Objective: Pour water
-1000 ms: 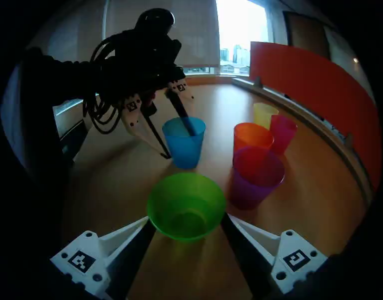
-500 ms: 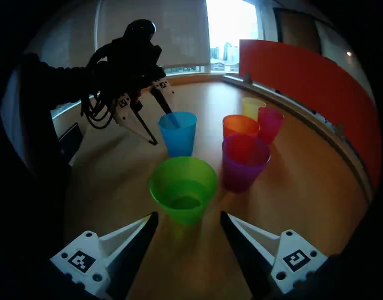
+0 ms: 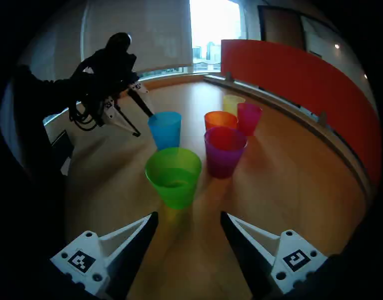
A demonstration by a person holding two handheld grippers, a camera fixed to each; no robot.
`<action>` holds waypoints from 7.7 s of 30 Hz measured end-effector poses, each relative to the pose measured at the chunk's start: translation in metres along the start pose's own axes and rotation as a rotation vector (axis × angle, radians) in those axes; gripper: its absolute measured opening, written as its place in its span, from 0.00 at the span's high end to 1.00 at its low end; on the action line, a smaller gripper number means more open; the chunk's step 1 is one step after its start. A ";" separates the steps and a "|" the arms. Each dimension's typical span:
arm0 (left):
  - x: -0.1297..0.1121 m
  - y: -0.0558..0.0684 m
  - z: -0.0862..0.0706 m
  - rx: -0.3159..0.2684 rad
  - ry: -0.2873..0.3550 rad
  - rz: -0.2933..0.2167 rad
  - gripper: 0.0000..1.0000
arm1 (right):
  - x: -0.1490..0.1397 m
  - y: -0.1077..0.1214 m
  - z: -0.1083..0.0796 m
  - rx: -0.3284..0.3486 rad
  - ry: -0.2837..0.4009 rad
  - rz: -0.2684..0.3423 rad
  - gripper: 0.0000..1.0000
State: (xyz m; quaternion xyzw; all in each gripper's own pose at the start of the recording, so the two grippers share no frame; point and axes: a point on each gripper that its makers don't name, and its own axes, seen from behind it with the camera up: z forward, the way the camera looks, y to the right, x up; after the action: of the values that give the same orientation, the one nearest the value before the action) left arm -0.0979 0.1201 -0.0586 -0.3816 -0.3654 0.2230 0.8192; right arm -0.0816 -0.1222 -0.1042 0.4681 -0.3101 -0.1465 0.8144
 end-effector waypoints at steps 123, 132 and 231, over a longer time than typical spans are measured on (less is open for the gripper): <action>0.019 -0.135 -0.112 0.835 0.768 -0.483 0.14 | 0.098 0.148 -0.146 -1.051 0.662 0.341 0.04; 0.011 -0.134 -0.111 0.843 0.760 -0.475 0.14 | 0.098 0.146 -0.148 -1.052 0.667 0.348 0.04; 0.005 -0.131 -0.109 0.831 0.773 -0.484 0.14 | 0.039 0.147 -0.101 -0.988 0.706 0.317 0.01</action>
State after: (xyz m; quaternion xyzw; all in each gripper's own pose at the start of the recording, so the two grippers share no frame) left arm 0.0003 -0.0068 -0.0010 0.0102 -0.0008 0.0000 0.9999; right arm 0.0059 0.0011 -0.0017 0.0050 0.0162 0.0134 0.9998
